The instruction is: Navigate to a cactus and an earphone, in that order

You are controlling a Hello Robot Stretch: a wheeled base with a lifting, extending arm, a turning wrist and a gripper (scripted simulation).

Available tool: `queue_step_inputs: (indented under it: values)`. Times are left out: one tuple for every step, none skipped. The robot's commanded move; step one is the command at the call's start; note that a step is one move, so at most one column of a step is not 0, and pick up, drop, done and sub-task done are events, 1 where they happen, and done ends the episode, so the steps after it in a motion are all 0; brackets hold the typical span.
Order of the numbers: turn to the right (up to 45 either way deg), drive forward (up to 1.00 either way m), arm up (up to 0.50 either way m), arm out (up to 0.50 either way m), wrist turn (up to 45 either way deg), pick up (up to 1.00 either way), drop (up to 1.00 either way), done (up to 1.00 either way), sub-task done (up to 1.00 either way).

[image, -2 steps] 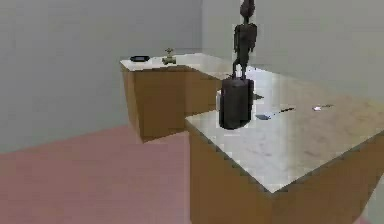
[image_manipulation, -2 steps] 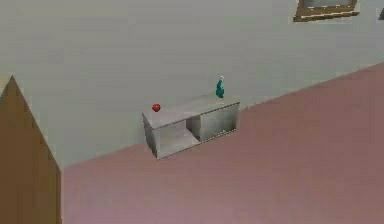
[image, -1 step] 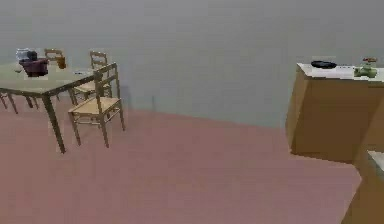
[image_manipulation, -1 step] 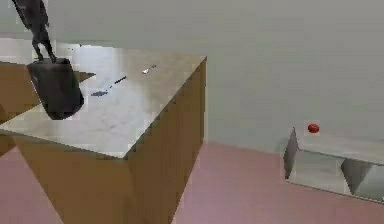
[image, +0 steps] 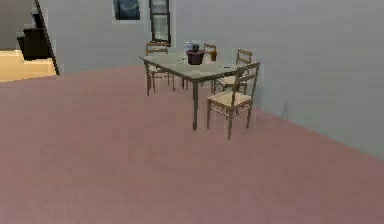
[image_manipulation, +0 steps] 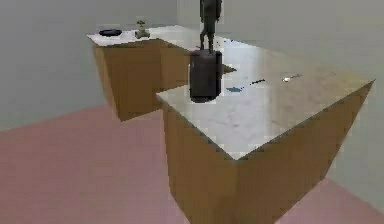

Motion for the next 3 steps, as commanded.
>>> queue_step_inputs:
  values:
    - [0.0, 1.0, 0.0, 0.0, 0.0, 0.0, 0.0, 0.0, 0.0]
    - [0.0, 0.8, 0.0, 0.0, 0.0, 0.0, 0.0, 0.0, 0.0]
    - [0.0, 0.0, 0.0, 0.0, 0.0, 0.0, 0.0, 0.0, 1.0]
